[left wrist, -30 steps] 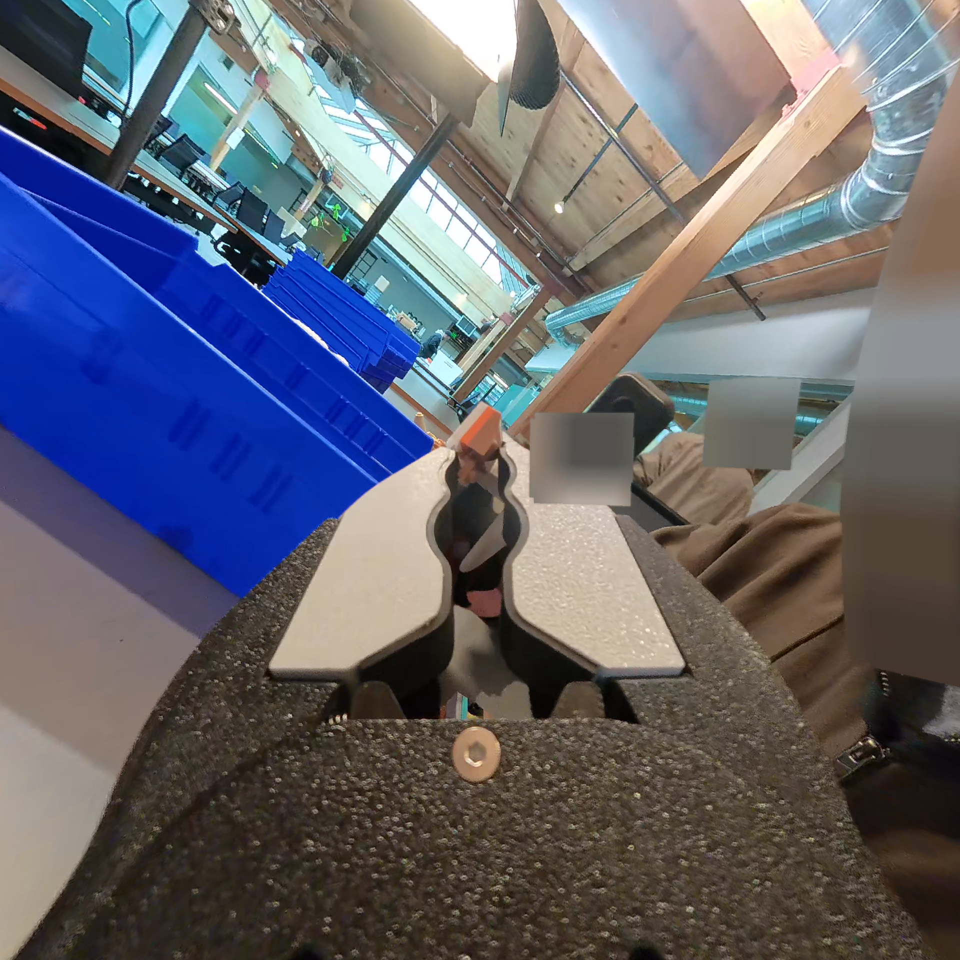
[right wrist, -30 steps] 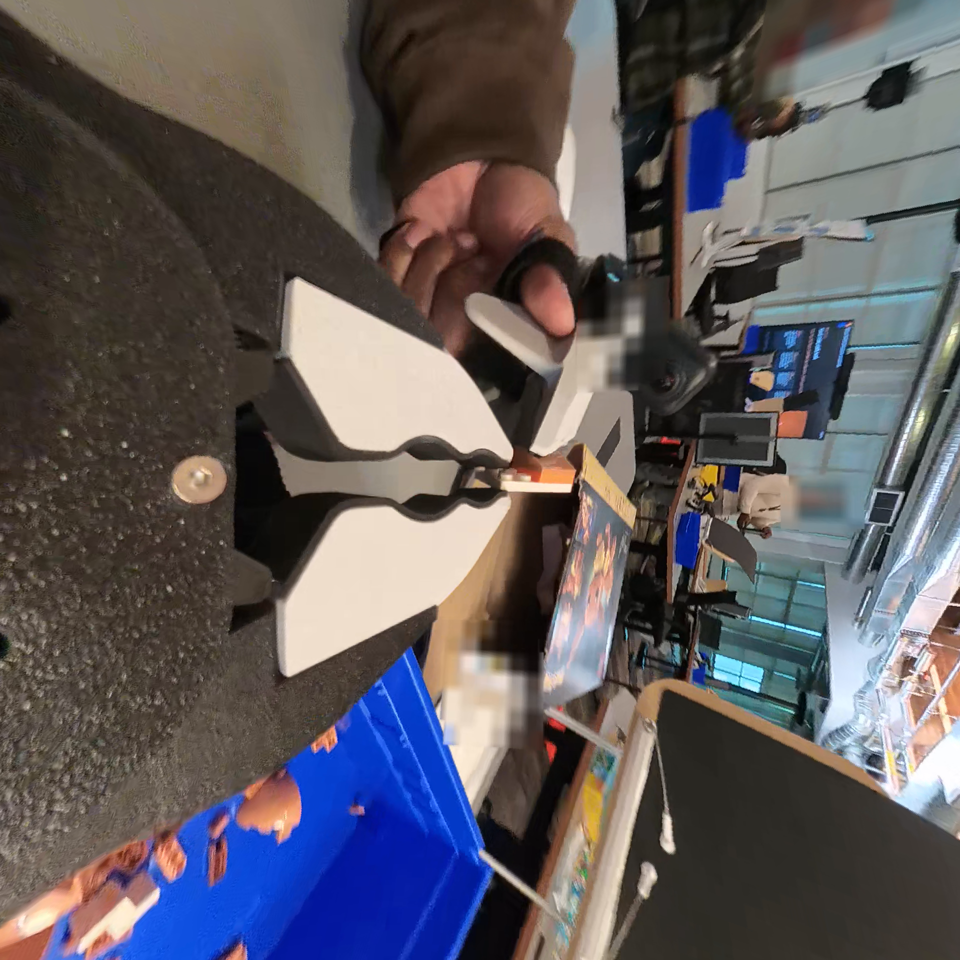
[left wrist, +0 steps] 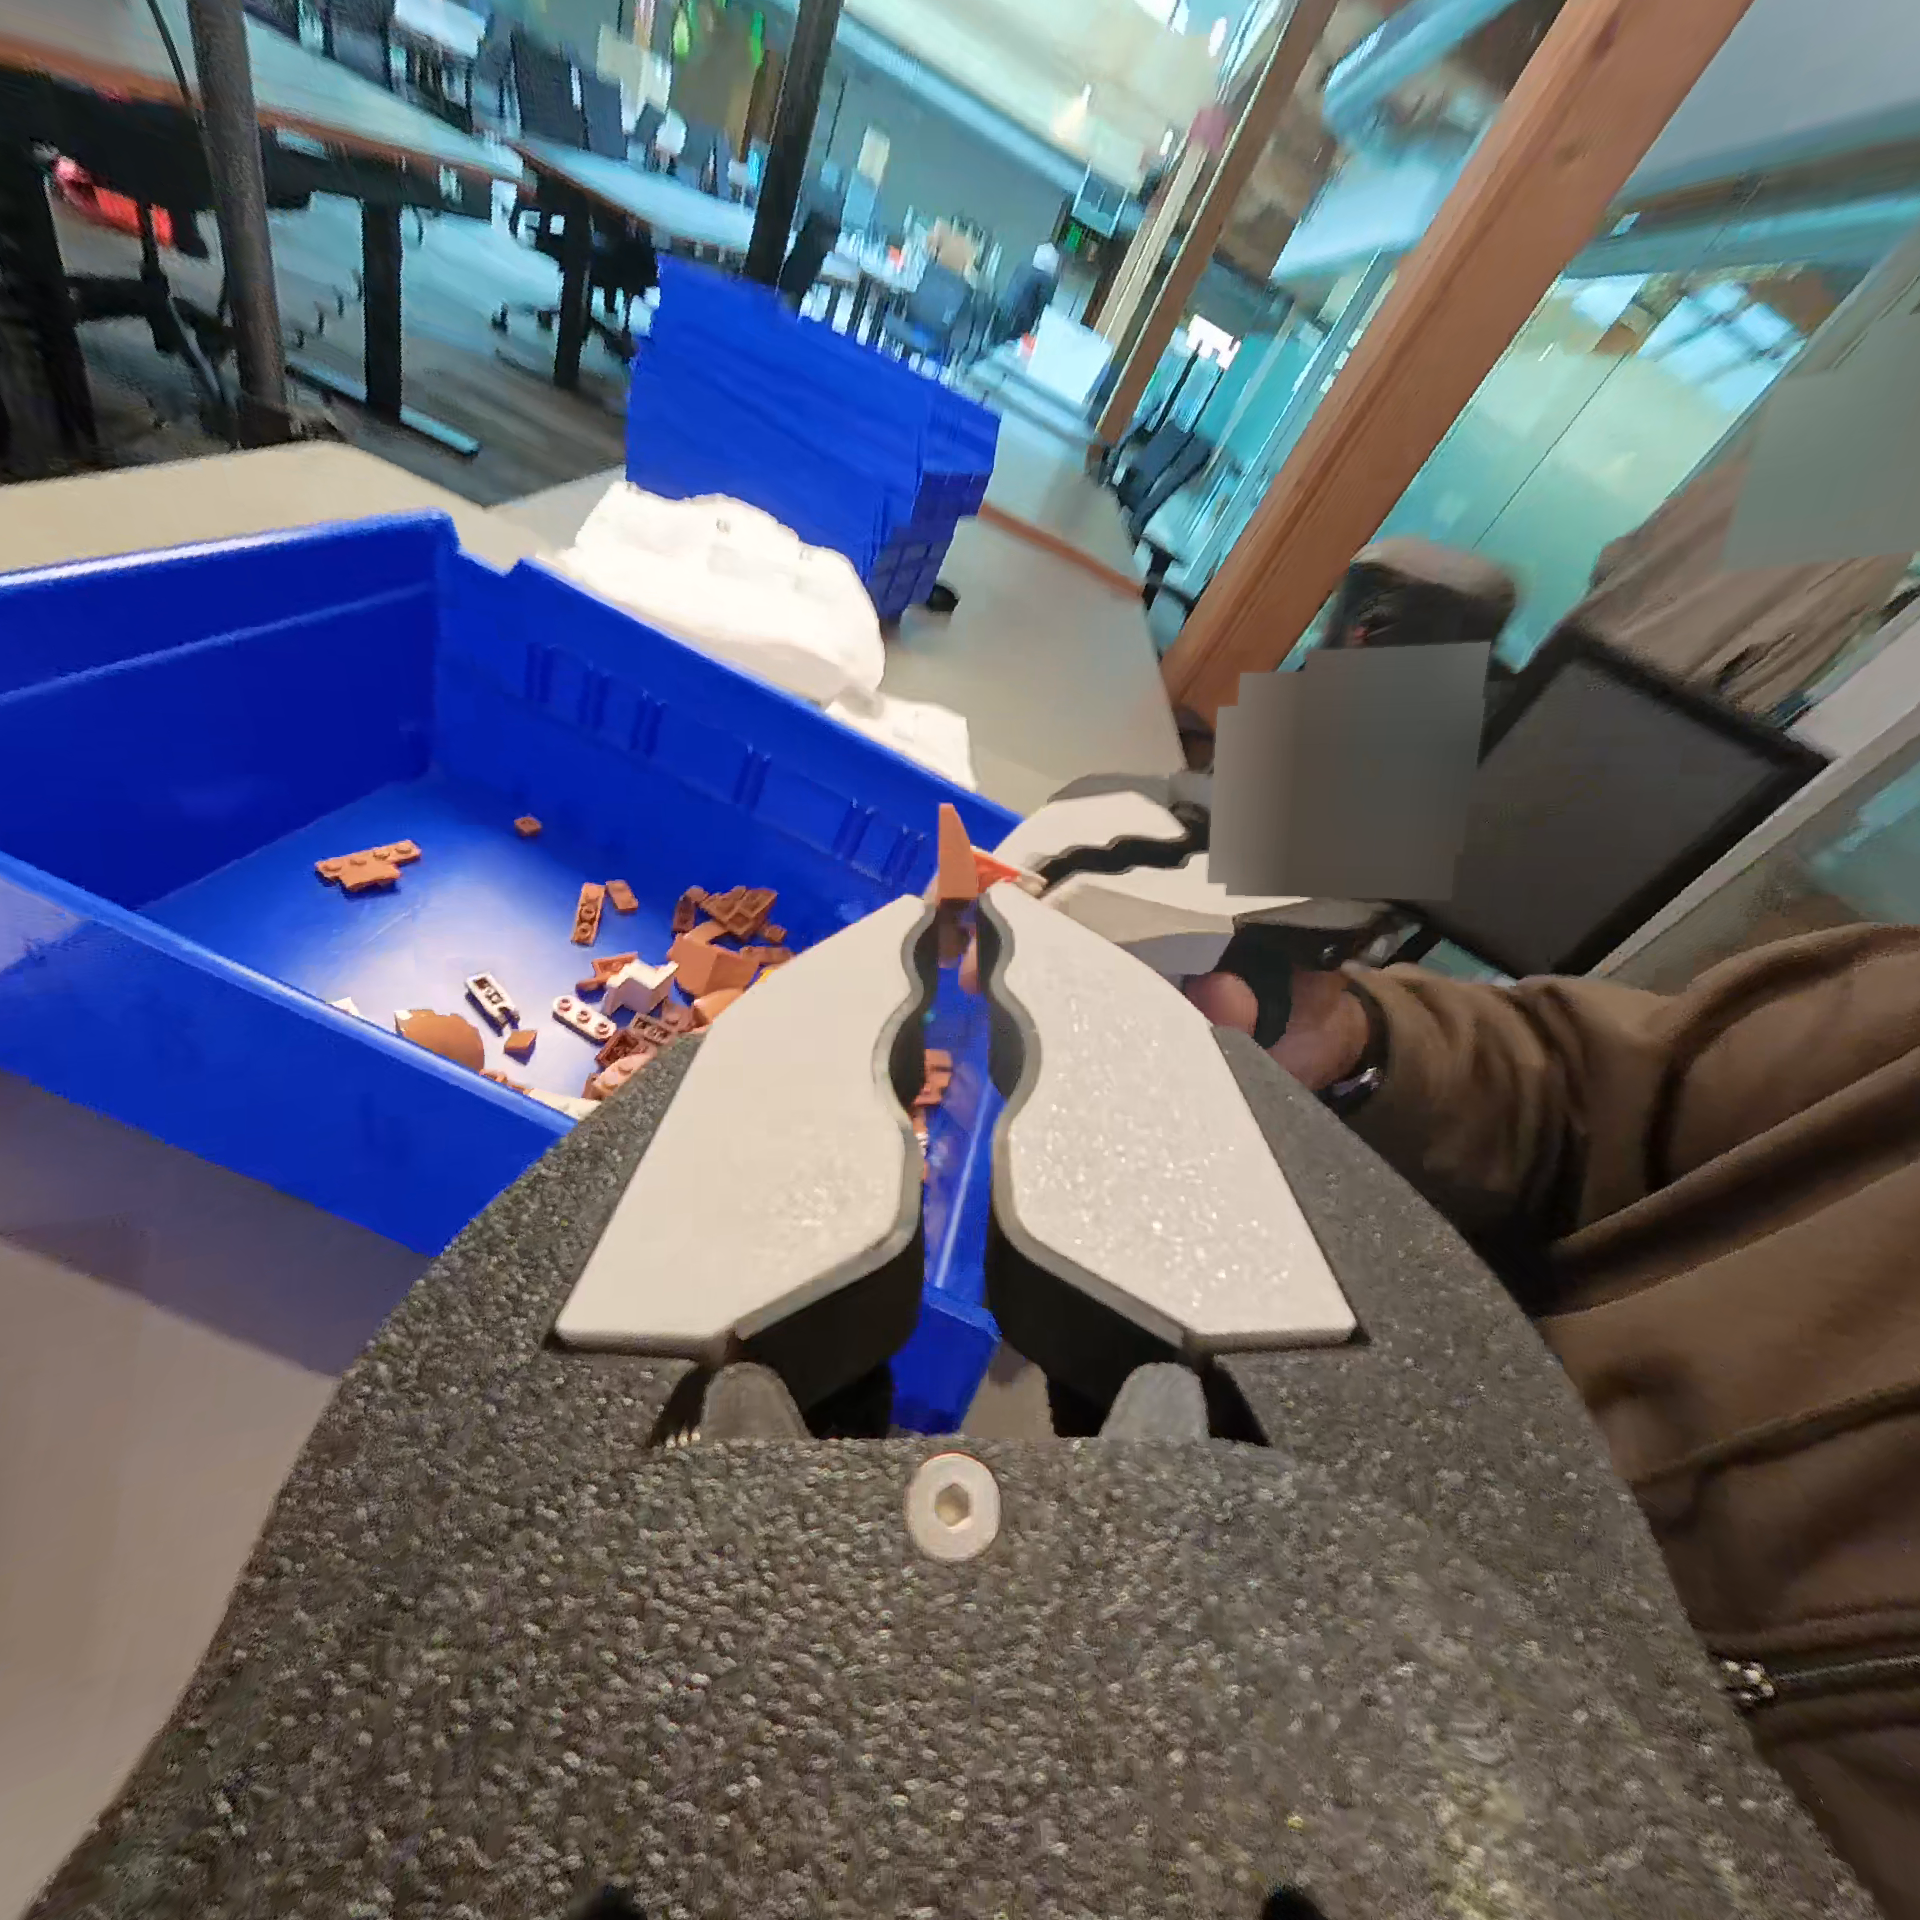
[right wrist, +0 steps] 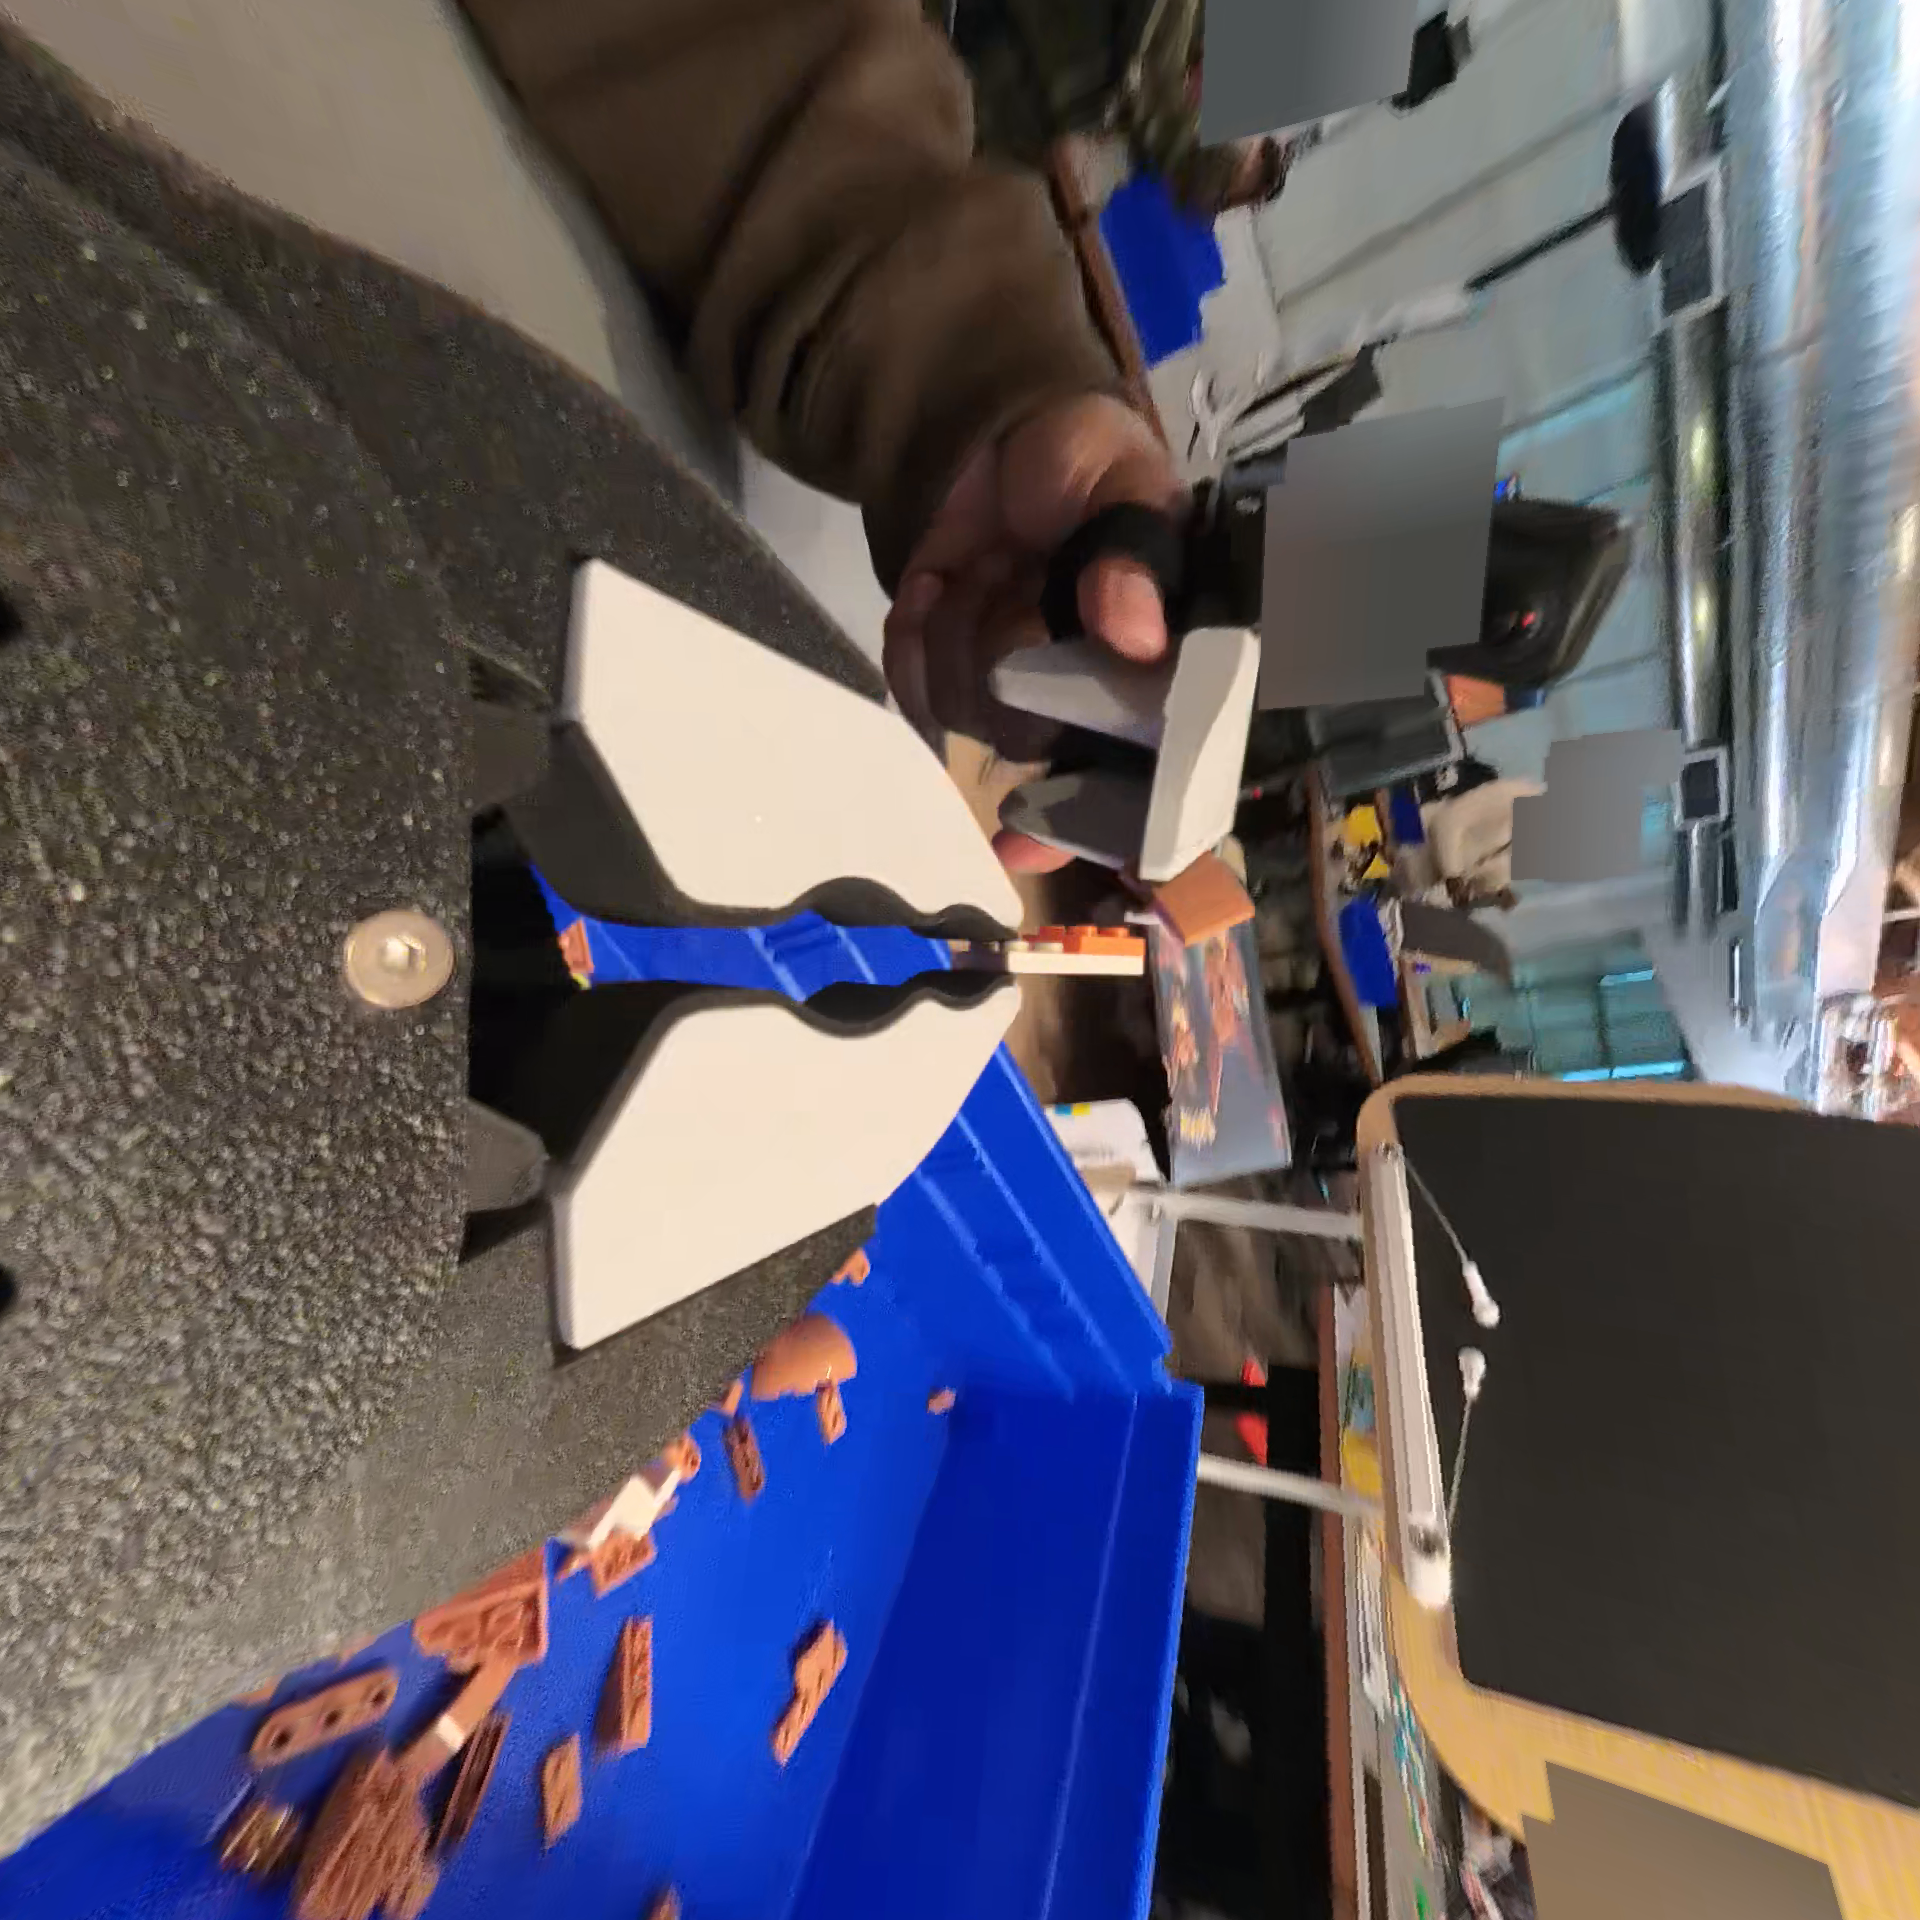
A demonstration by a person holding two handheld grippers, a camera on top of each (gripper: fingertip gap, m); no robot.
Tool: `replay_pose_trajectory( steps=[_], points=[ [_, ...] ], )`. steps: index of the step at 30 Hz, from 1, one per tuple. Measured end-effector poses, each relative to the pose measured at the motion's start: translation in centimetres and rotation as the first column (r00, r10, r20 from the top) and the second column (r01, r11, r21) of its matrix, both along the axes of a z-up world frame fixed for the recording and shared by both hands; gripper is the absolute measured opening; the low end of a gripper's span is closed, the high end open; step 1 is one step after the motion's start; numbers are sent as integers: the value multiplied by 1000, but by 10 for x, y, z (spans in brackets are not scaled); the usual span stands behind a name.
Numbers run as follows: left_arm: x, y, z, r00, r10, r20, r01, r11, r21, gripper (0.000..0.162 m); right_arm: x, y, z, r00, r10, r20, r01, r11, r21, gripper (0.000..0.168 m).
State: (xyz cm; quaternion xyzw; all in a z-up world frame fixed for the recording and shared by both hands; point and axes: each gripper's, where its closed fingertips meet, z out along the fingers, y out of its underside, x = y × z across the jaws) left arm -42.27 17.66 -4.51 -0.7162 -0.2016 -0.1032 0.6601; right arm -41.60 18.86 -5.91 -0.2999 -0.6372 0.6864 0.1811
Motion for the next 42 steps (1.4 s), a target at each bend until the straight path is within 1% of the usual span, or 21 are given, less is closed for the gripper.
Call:
replay_pose_trajectory(
  steps=[2,4,6,8,10,11,12,14,15,17,19,22,25,28,29,31,33,35,37,39,42],
  points=[
    [5,-15,10,999,-9,35,6,995,97,6,10,-9,2,997,71,-3,-71,997,-5,4],
    [11,-32,15,995,-32,96,14,984,180,6,23,-22,-1,991,128,-42,-126,991,51,4],
    [16,-48,4,988,-26,153,-2,983,181,6,37,-36,-3,979,181,-92,-171,979,110,4],
    [19,-64,-19,993,30,112,-38,997,72,6,49,-47,-4,965,211,-153,-185,968,168,4],
    [19,-82,-52,989,126,-75,-136,980,-143,6,55,-55,-9,954,217,-206,-166,957,239,4],
    [19,-91,-69,969,147,-201,-198,944,-264,7,57,-58,-11,949,217,-227,-153,950,271,4],
    [21,-99,-83,941,124,-316,-241,899,-366,6,58,-60,-13,945,217,-245,-141,945,295,4],
    [26,-109,-109,878,32,-478,-312,796,-519,6,59,-63,-17,939,216,-269,-123,938,323,4],
    [27,-114,-122,857,-22,-515,-333,739,-586,6,58,-63,-19,938,212,-275,-114,936,334,4],
    [29,-121,-147,844,-116,-523,-339,640,-689,6,56,-63,-25,938,206,-280,-97,929,358,4],
    [31,-124,-164,862,-162,-481,-307,588,-748,7,53,-63,-31,939,203,-278,-87,921,380,4],
    [34,-122,-166,888,-144,-437,-263,621,-739,10,50,-62,-36,946,198,-258,-87,918,386,4],
    [35,-126,-166,908,-125,-400,-238,632,-738,18,49,-62,-37,950,196,-244,-94,923,374,4],
    [31,-129,-156,906,-93,-412,-257,651,-714,25,50,-63,-36,955,198,-220,-113,931,346,4],
    [31,-128,-148,904,-74,-421,-265,677,-686,26,51,-64,-34,959,202,-199,-132,939,316,4],
    [31,-120,-122,894,-22,-448,-274,763,-586,28,52,-63,-30,968,216,-129,-184,957,223,4],
    [36,-106,-86,876,39,-481,-269,866,-421,28,52,-61,-26,973,223,-65,-213,968,131,4],
    [44,-91,-52,877,117,-466,-255,935,-246,27,49,-58,-26,978,201,-63,-193,974,117,4],
    [49,-77,-30,907,188,-377,-250,960,-124,25,47,-56,-24,979,155,-131,-132,976,170,4],
    [48,-64,-26,946,240,-217,-260,963,-69,26,47,-55,-19,966,104,-238,-50,973,224,4],
    [55,-48,-23,980,199,29,-200,978,54,26,50,-53,-10,913,41,-405,86,953,290,4]
  ],
)
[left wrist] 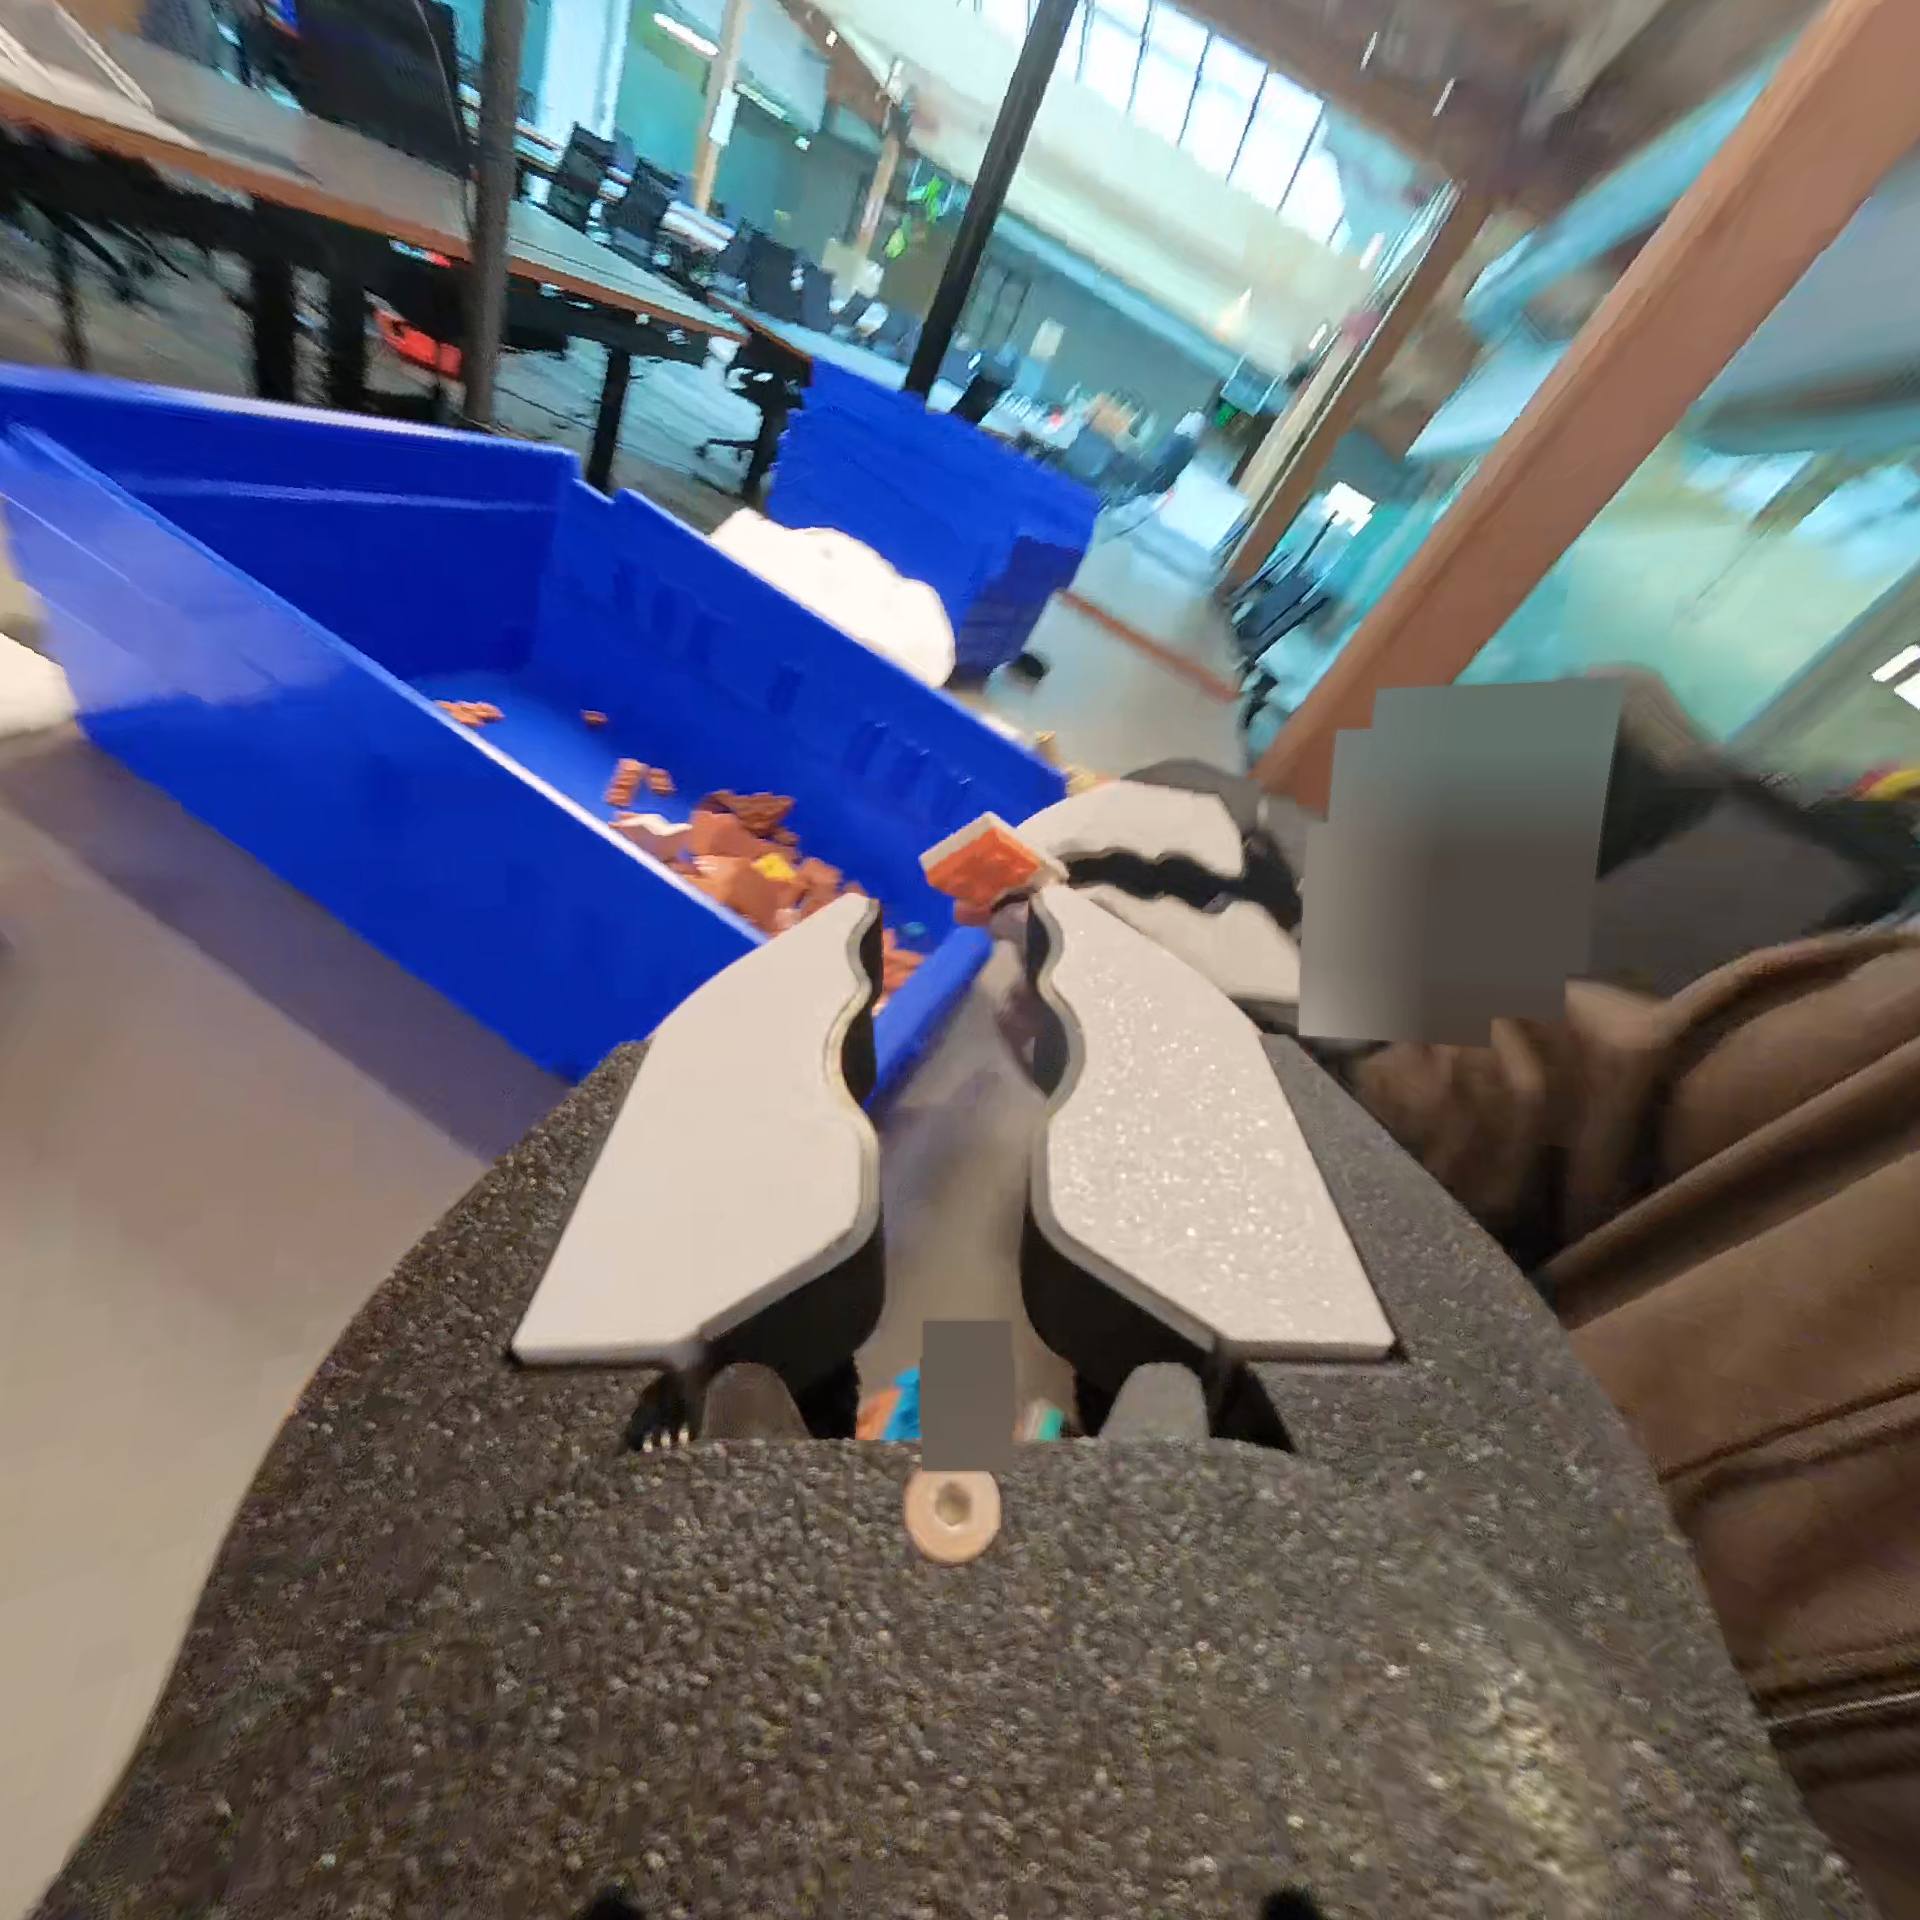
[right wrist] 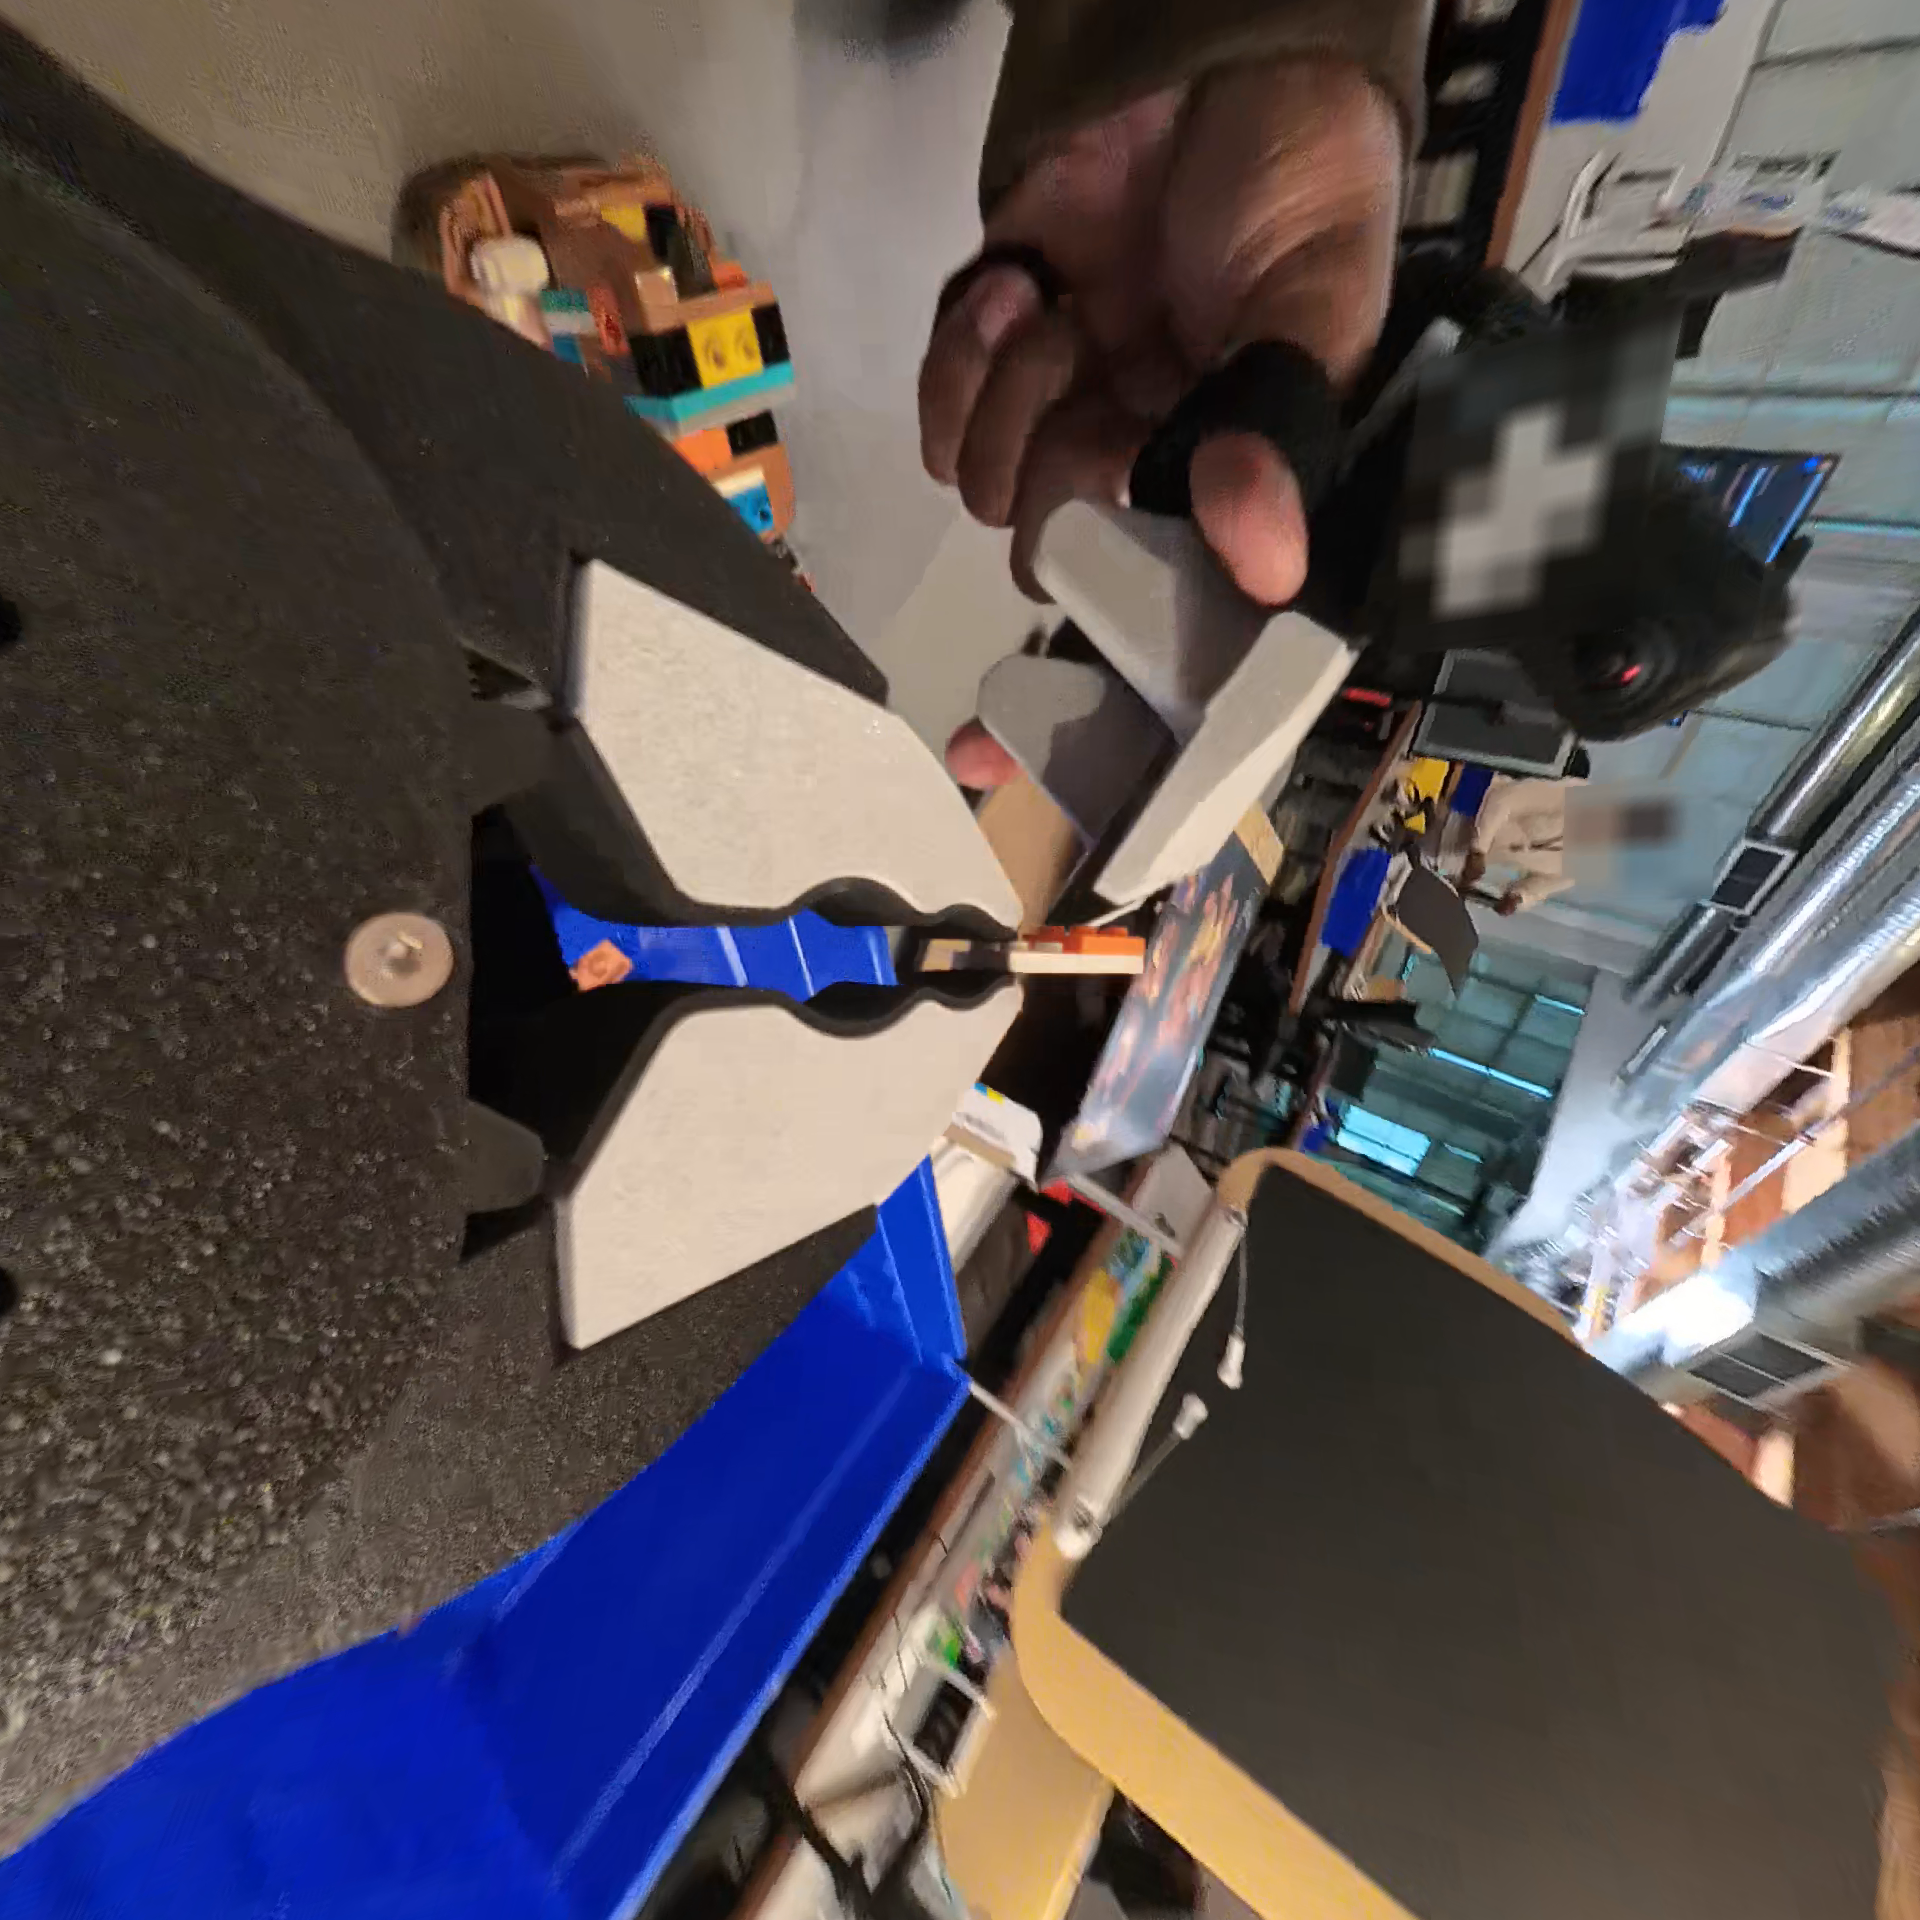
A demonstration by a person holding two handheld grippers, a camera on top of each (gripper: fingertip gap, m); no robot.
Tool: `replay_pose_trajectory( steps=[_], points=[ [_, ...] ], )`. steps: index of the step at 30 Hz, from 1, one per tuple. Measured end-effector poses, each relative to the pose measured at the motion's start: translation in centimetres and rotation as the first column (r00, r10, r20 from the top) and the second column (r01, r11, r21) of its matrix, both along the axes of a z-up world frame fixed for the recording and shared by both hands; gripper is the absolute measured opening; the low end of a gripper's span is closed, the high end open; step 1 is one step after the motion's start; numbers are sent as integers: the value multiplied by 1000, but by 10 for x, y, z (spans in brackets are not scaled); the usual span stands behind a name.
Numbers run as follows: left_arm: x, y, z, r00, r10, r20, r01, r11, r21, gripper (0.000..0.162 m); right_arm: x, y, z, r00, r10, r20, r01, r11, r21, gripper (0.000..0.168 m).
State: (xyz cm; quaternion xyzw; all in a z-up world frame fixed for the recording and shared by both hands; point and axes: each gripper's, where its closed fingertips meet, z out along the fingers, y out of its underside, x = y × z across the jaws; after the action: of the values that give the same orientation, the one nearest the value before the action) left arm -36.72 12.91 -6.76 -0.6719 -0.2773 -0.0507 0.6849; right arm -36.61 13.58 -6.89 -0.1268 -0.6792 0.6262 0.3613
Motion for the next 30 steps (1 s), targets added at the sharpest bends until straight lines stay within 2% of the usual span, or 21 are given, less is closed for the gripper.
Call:
replay_pose_trajectory(
  steps=[3,5,12,15,18,23,26,30],
  points=[
    [3,4,13,988,-69,138,37,975,217,26,4,-2,5,992,-44,-117,51,997,50,4],
    [5,4,18,976,-117,183,56,949,310,25,7,-3,7,985,-59,-160,71,995,70,4],
    [13,10,16,970,-169,172,101,932,349,16,10,-6,9,974,-77,-213,95,993,74,4],
    [14,10,15,977,-161,142,104,934,341,16,10,-6,9,967,-75,-246,101,990,97,5],
    [14,11,11,979,-153,135,106,946,305,16,10,-6,10,937,-82,-339,146,975,168,14],
    [17,13,3,983,-148,111,122,970,209,16,11,-10,1,916,-45,-399,171,943,287,7],
    [17,12,-2,990,-132,54,124,984,128,16,10,-11,-4,944,-19,-330,123,946,299,5],
    [19,11,-5,990,-104,-93,104,995,-2,16,11,-11,-6,986,52,-159,-16,976,218,5]
  ],
)
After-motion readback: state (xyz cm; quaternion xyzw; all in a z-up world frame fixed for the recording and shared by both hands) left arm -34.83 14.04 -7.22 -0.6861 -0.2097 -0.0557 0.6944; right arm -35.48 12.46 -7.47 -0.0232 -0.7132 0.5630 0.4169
